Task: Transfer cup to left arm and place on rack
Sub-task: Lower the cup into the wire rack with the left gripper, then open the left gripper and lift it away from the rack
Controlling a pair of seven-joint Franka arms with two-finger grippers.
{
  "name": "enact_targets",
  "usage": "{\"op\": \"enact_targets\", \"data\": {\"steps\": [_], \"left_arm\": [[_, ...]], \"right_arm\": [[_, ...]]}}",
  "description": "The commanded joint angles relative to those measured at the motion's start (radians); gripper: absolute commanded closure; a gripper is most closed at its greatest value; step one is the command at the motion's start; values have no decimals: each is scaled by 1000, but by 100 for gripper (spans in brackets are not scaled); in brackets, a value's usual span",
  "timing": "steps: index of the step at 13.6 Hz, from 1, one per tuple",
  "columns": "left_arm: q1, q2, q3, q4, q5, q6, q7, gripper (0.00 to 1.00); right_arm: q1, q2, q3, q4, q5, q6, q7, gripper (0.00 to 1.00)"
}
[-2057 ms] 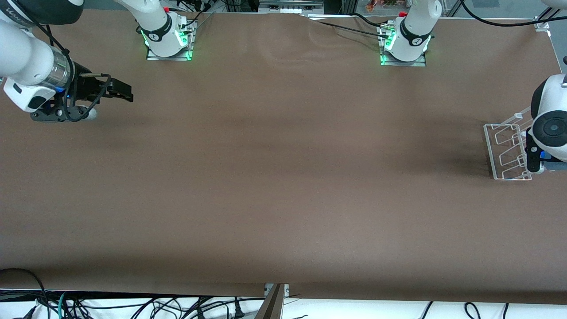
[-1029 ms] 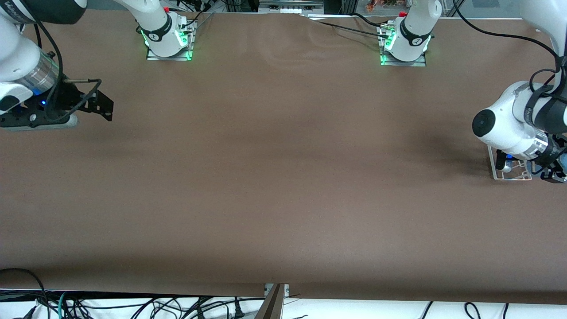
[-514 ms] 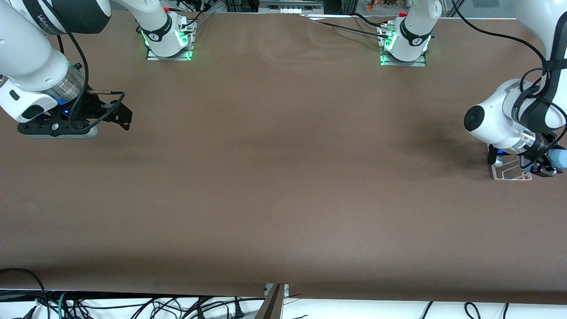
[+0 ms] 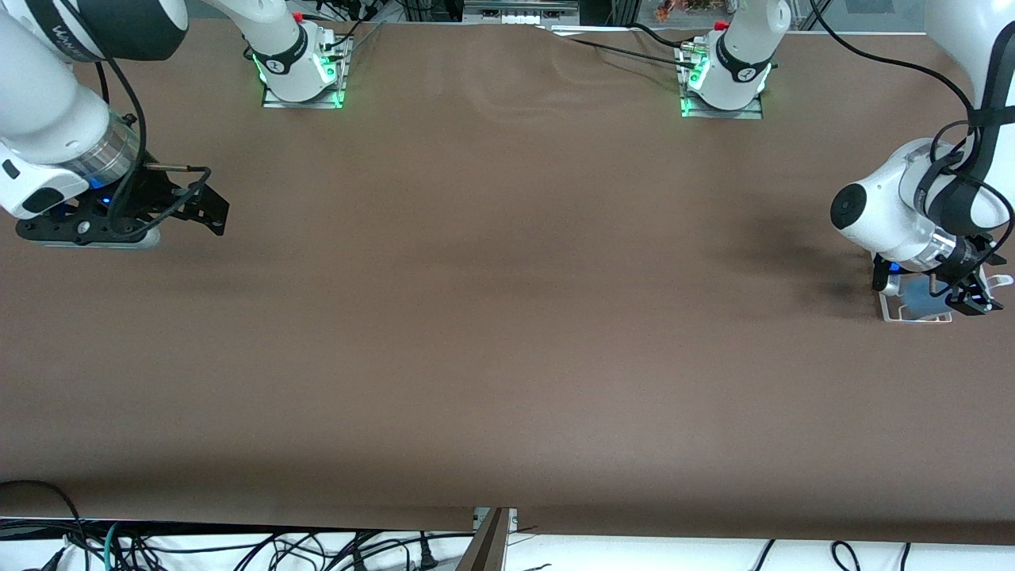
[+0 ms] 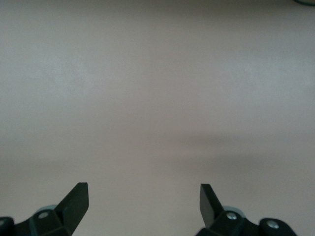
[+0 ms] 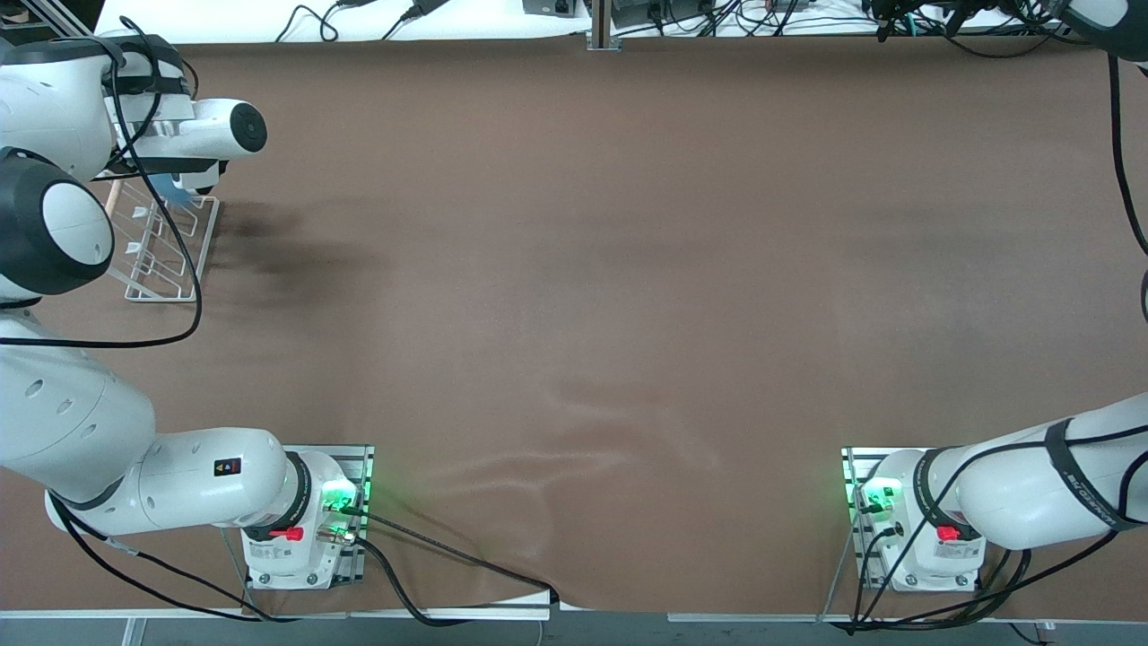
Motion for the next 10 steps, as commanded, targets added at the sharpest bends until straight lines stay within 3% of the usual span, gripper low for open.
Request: {"op": "enact_targets", "data": {"steps": [1,3,4,8,10], "left_arm": [[-1,-37,2,-5,21,16,-2,0],[-9,-64,2,4,-11,13,-5,0],[-15,-85,1,27,-97,10,-3,0],[-30,-173,-4,148,-579,-8,-3,0],[-56,-179,-5,257,-887,-146,-6,0]], "right_arm": [[-115,6,89,11,27,2,-10,0],[-114,6,89,11,29,2,-10,0],[-114,6,89,10,29,2,-10,0],[-106,3,90,10,30,-13,6,0],[-103,3,90,10,38,-36,3,0]]}}
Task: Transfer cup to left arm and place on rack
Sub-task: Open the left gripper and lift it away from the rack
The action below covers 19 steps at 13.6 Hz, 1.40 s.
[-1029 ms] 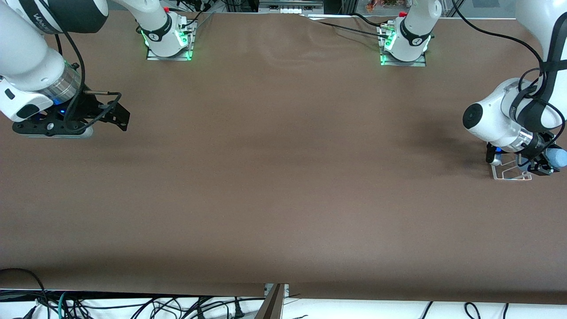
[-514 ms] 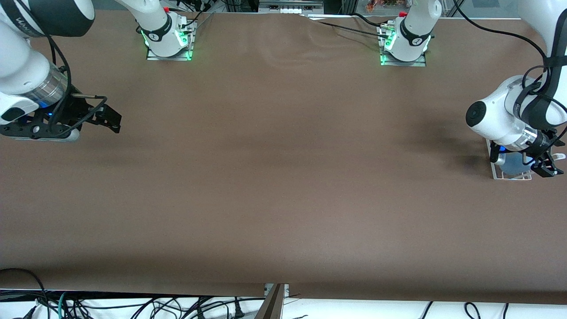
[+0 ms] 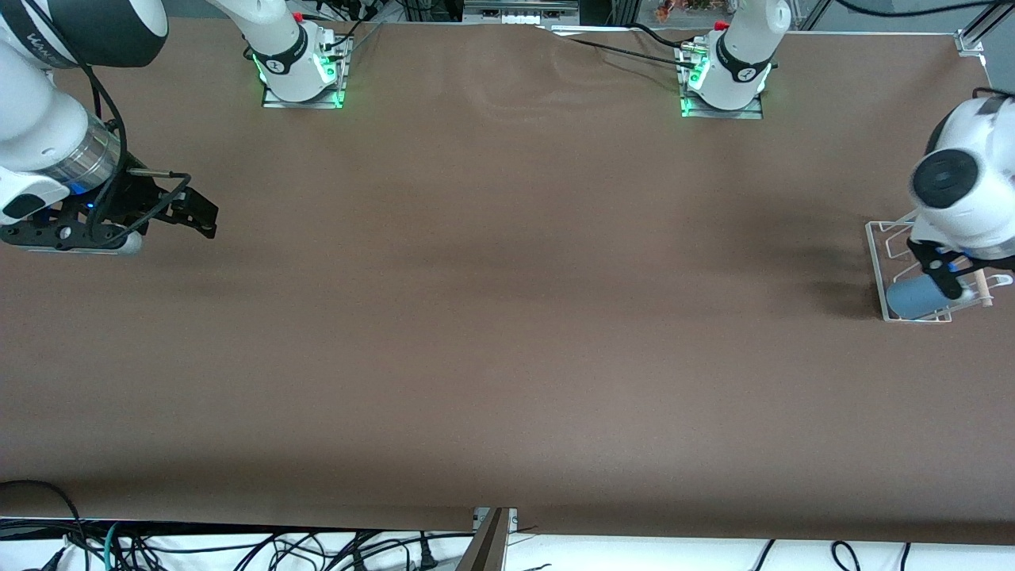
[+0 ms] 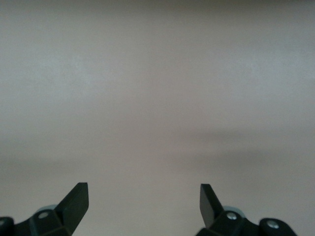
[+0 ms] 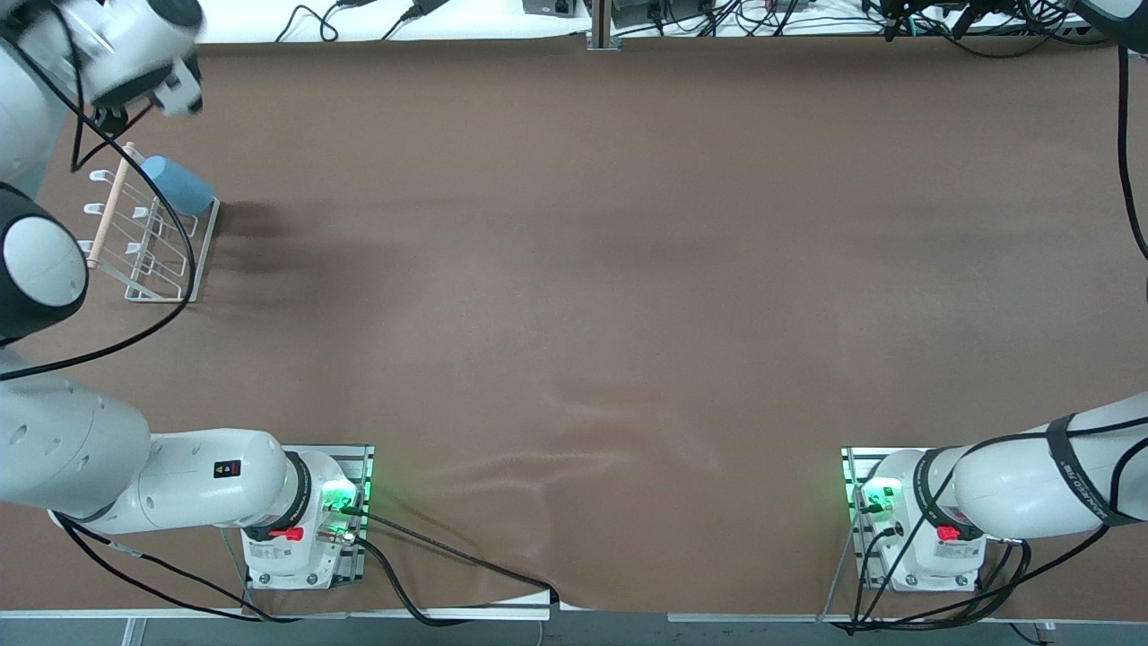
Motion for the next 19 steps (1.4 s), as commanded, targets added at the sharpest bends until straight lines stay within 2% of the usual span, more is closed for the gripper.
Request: {"op": "enact_targets", "data": {"steps": [1,3,5,7,9,12,15,17,19], "left_arm": [[-40,-7,2,141,-352,-192,-5,0],[-51,-7,0,215,-505,-295,-10,0],[-74,-5,-16,278,-567,-386,-49,0],[-77,-7,-47,318,-617,-466,-165,0],[-83,-7,-58,365,-720,-527,-314,0],[-87,-7,-58,425,-879,-576,-482,0],[-87,-8,-55,468,-996,-622,-514,0],[-87,-10,-52,476,-1102,-648,-647,0],[-101,-12,-55,493,-1111,-667,-712,0]], "right_arm": [[-10,-3,13,10,22,-39,3,0],[-10,-3,13,10,22,-71,-3,0],[-8,-1,13,11,25,-114,-7,0],[-7,-1,14,14,25,-119,-7,0],[-5,0,14,31,25,-121,-5,0],[-5,2,14,40,24,-128,-5,0],[1,5,14,50,22,-127,-7,0],[2,5,14,50,22,-118,-13,0],[7,5,14,50,21,-116,-11,0]]}}
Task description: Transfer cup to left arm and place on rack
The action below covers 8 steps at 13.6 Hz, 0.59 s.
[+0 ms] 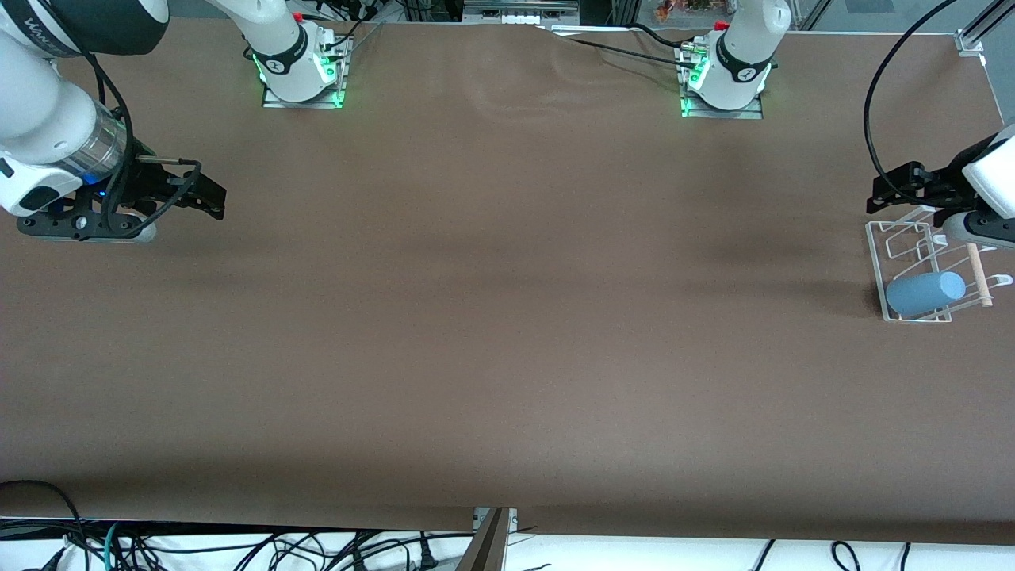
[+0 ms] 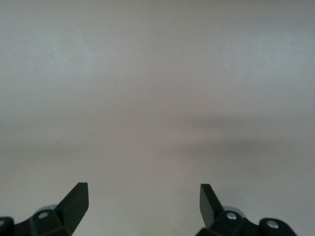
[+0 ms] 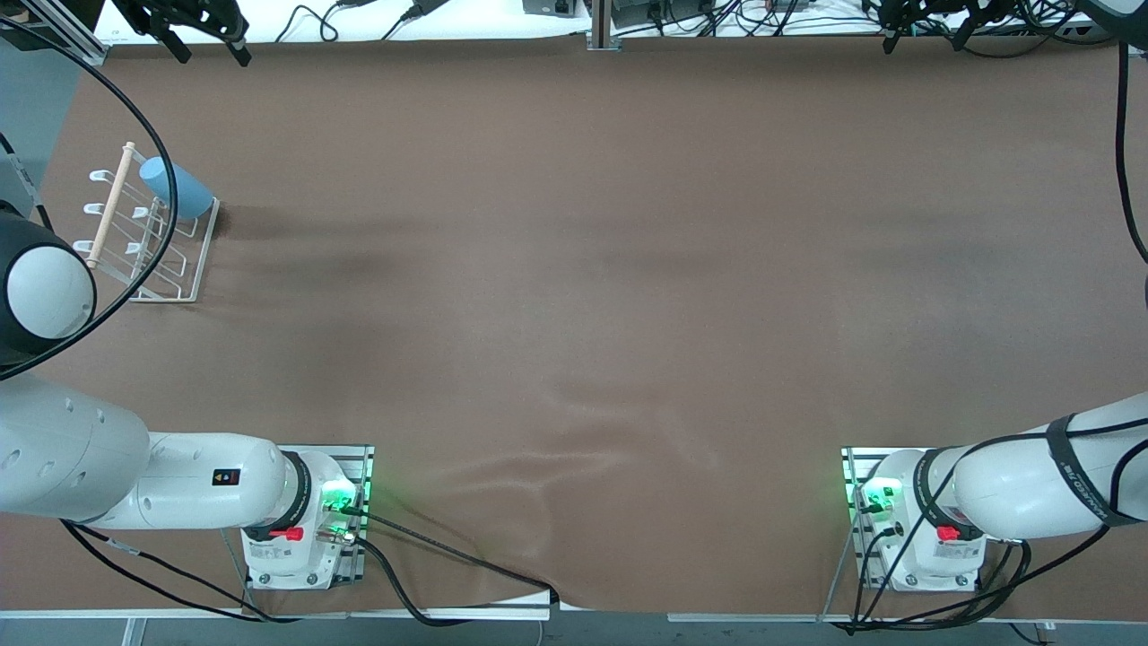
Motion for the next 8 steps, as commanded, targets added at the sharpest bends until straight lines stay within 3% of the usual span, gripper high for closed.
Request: {"op": "enact_targets", "data": {"steps": [1,5,8], "left_arm": [[-13,13,2,55,-35,-41,-70,0],[-7,8,53,64,-9,-48,-64,0],[-16,11,50,104,-5,-55,-69,0]], "right_arm": [[2,5,4,22,10,-12,-8,0],[2,5,4,19,12,-12,-6,0],[-1,5,4,19,13,-10,-6,0]]}}
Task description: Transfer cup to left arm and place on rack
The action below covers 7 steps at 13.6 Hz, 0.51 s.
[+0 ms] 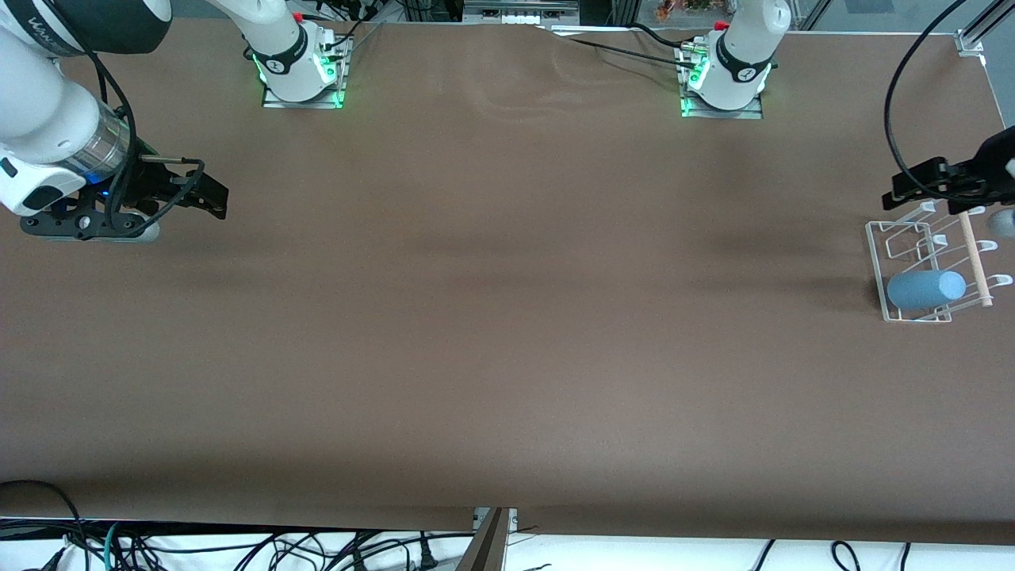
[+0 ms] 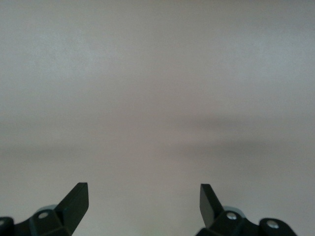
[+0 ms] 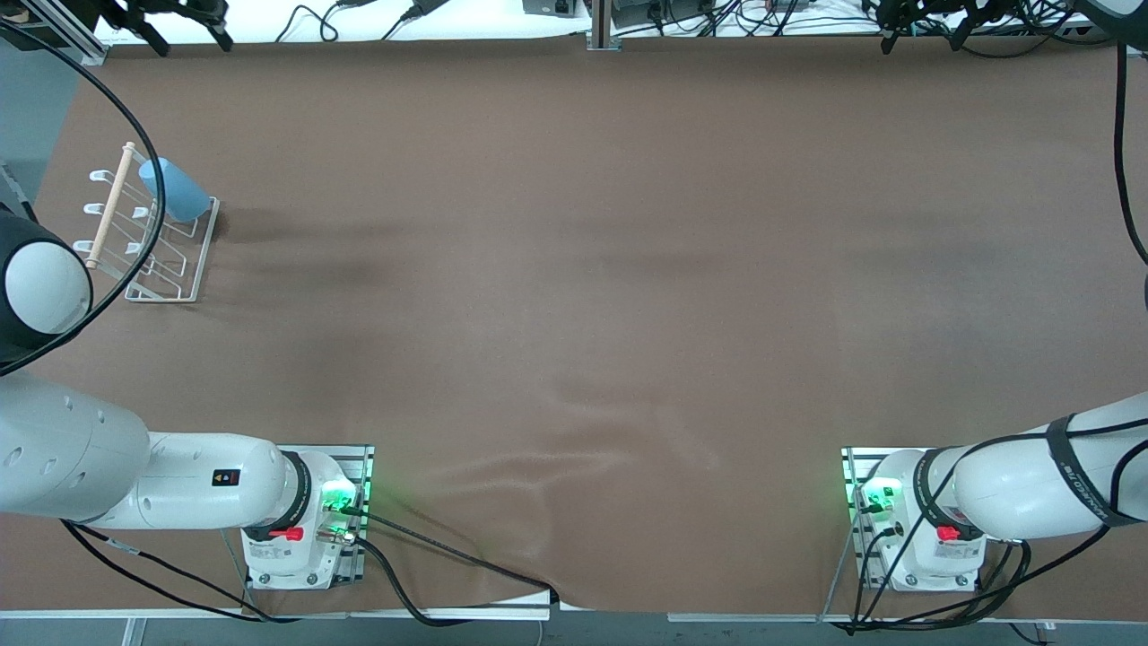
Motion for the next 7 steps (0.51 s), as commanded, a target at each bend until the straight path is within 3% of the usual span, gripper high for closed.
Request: {"op": "enact_targets", "data": {"steps": [1,7], "left_arm": [[-15,11,-5,45,10,-29,-13,0],[-21,21,-38,61,73,-29,-7,0]], "right_arm": [[-3,5,0,19,13,-10,-8,0],[-8,8,0,19,13,-10,-8,0]]}}
